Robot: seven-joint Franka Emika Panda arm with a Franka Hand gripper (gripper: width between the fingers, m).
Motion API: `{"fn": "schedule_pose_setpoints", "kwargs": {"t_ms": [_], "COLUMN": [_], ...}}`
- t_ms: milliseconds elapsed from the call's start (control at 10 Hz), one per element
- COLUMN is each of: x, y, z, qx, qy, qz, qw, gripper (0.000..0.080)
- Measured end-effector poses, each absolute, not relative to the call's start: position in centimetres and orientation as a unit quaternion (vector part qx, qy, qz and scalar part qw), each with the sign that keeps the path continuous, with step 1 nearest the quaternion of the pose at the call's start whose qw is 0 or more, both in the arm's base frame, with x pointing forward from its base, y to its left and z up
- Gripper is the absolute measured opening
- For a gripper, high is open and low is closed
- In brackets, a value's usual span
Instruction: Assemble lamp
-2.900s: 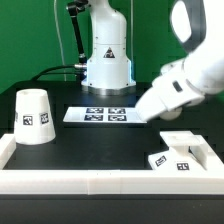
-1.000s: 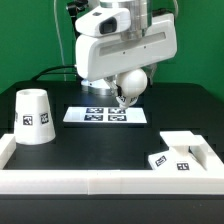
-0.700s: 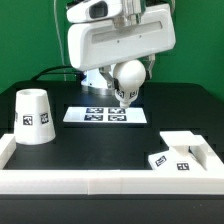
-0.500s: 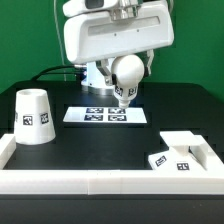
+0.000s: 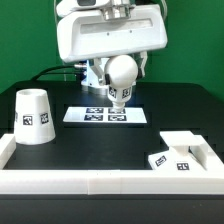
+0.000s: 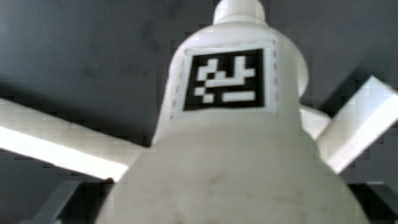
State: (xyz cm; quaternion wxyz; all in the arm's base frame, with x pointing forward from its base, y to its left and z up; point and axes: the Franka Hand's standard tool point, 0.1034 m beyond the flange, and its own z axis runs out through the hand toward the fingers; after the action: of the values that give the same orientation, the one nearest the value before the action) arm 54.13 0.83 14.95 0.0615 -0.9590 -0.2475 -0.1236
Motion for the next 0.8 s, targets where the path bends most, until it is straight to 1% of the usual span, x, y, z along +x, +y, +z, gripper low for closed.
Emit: {"fn": "schedule_pose_setpoints", "kwargs": {"t_ms": [200, 400, 500, 600, 700, 800], "x": [56.4, 58.1, 58.0, 57.8, 58.0, 58.3], "y": [2.5, 4.2, 3.4, 3.2, 2.9, 1.7], "z": [16.0, 16.5, 16.2, 16.1, 16.1, 16.0], "qx": [-0.956, -0.952, -0.951, -0.953, -0.950, -0.945], "qy": [-0.250, -0.257, -0.259, -0.253, -0.260, -0.266], "qz": [-0.138, -0.153, -0.159, -0.156, -0.165, -0.189], "qw": [0.066, 0.070, 0.060, 0.061, 0.053, 0.033], "gripper": [0.0574, 0.0574, 0.0574, 0.0574, 0.0574, 0.0574]}}
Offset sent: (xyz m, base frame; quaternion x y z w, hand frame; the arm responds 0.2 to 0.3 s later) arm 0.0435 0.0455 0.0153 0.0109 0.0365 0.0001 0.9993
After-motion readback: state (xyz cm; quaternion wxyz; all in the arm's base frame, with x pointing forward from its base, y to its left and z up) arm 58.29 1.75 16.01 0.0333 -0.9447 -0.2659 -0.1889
